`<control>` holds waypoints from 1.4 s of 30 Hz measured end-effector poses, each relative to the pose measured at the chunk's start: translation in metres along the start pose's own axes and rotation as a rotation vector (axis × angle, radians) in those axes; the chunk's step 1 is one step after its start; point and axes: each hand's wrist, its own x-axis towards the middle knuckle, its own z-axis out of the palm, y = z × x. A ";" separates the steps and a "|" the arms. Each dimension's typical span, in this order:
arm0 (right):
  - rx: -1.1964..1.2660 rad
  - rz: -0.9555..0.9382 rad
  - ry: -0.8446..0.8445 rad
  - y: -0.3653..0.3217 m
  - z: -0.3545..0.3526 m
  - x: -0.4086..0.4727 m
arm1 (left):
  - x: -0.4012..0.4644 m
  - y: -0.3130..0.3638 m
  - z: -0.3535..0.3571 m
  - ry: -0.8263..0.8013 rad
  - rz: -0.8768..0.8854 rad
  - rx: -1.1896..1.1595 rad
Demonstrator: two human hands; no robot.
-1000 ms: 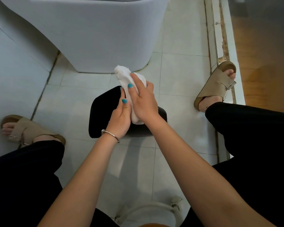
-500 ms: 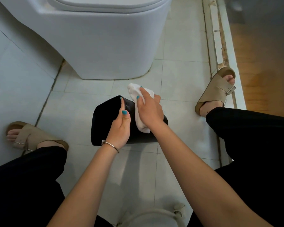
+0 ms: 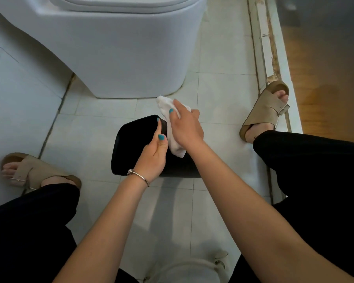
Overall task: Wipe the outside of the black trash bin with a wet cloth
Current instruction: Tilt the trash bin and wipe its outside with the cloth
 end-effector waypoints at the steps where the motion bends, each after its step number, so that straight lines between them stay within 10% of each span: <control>1: -0.002 -0.008 0.000 -0.001 0.000 0.000 | 0.000 0.000 0.000 -0.002 -0.001 0.011; 42: -0.077 -0.094 0.029 0.011 0.038 -0.013 | 0.002 -0.009 -0.020 0.192 -0.153 -0.052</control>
